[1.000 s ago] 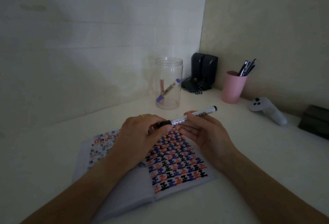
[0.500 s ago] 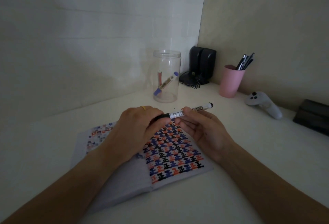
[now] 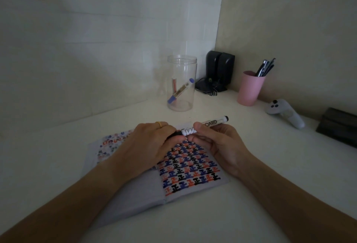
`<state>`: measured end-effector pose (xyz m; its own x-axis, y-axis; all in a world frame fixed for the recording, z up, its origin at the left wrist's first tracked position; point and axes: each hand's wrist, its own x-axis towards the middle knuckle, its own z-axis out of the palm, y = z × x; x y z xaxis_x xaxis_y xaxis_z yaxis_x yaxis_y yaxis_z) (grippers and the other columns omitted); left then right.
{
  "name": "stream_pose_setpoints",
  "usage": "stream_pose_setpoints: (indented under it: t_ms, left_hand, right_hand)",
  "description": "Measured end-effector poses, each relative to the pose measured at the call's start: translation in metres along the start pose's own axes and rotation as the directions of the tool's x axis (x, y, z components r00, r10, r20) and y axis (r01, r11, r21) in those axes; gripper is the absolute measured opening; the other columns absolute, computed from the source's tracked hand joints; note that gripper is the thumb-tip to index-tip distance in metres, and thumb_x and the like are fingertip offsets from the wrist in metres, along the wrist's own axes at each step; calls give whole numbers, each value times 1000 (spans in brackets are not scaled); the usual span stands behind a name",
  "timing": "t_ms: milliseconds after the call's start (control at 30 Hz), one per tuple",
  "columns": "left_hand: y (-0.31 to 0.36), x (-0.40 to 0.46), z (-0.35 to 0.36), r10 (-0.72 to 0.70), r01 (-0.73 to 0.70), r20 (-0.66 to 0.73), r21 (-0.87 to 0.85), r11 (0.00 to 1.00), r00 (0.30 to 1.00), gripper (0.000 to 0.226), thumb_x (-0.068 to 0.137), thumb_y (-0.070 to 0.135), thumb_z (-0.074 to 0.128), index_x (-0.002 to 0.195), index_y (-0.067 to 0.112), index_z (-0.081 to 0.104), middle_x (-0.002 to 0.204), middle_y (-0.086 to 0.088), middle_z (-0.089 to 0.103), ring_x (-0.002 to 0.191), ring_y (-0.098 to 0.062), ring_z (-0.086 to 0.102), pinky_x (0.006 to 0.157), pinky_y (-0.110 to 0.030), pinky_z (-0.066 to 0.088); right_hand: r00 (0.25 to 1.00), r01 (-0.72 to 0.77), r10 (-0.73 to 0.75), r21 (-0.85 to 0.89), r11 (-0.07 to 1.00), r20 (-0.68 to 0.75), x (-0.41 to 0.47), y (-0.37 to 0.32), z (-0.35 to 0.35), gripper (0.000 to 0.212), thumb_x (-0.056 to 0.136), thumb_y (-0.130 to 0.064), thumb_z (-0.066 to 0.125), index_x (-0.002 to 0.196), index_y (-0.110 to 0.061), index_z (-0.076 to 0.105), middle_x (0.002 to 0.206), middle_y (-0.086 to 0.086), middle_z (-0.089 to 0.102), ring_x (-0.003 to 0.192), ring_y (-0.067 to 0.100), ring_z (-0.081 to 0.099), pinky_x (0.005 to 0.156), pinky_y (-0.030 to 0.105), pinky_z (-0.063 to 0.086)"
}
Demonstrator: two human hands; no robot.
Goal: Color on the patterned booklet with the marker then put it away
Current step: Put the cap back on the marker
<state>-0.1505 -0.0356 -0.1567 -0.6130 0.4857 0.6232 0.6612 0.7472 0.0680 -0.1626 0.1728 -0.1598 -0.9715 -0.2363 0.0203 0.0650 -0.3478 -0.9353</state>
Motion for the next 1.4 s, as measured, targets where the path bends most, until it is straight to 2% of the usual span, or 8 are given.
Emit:
stream_pose_setpoints:
  t_ms: [200, 433, 600, 700, 867, 1033, 1133, 1400]
  left_hand:
    - [5, 6, -3, -183, 192, 56, -271, 943, 981, 39, 99, 45, 48, 85, 16, 72, 62, 6, 66, 57, -14, 62, 55, -22, 46]
    - [4, 13, -2, -105, 115, 83, -128, 985, 991, 55, 98, 60, 37, 77, 17, 65, 63, 4, 59, 56, -11, 54, 56, -26, 44]
    - [-7, 4, -4, -178, 165, 88, 131, 978, 980, 61, 100, 62, 19, 111, 29, 69, 92, 7, 67, 82, -10, 58, 75, -32, 47]
    - [-24, 1, -6, -310, 297, 15, 248, 922, 951, 56, 100, 60, 24, 126, 30, 63, 112, 0, 67, 101, -20, 61, 89, -41, 47]
    - [-30, 0, -8, -395, 387, -36, 301, 872, 918, 54, 98, 59, 32, 125, 26, 65, 116, -6, 68, 105, -26, 63, 95, -45, 45]
    - [-28, -1, -10, -414, 397, -12, 307, 865, 910, 56, 98, 58, 29, 125, 25, 65, 113, -5, 70, 103, -25, 64, 94, -45, 48]
    - [-28, -2, -9, -418, 398, -6, 313, 862, 908, 55, 99, 59, 27, 124, 27, 65, 112, -3, 70, 100, -24, 65, 93, -45, 47]
    - [-27, -2, -11, -408, 395, -23, 302, 868, 913, 54, 99, 58, 29, 121, 26, 66, 110, -4, 71, 100, -24, 65, 94, -46, 46]
  right_hand:
    - [1000, 25, -26, 47, 999, 16, 1, 0, 2, 42, 76, -19, 77, 102, 14, 71, 102, 28, 77, 92, 31, 77, 85, 31, 61]
    - [976, 94, -82, 55, 994, -200, 3, -3, 6, 41, 83, -12, 77, 122, -8, 63, 88, 13, 80, 71, 17, 74, 65, 20, 58]
    - [940, 93, -184, -303, 949, -287, 10, 4, 7, 66, 87, -21, 76, 138, -31, 35, 87, 13, 80, 67, 13, 73, 62, 19, 56]
    - [908, 171, -360, -594, 786, -214, 29, -17, 19, 65, 92, -22, 71, 142, -31, 30, 84, 14, 77, 71, 20, 72, 68, 29, 60]
    - [666, 466, -733, -690, 554, -139, 81, -106, 60, 62, 86, -13, 75, 136, -27, 40, 92, -3, 67, 74, 9, 71, 70, 23, 59]
    - [473, 475, -877, -811, 341, -92, 127, -147, 79, 49, 85, -11, 71, 126, -24, 48, 100, 6, 68, 68, 9, 69, 75, 32, 58]
    - [508, 354, -861, -908, 223, -14, 151, -141, 77, 32, 88, -11, 67, 117, -17, 57, 92, 7, 73, 82, 24, 71, 78, 44, 58]
    - [714, 111, -700, -982, 150, -26, 176, -123, 73, 18, 88, -12, 66, 103, -14, 77, 100, 8, 80, 92, 26, 72, 82, 30, 52]
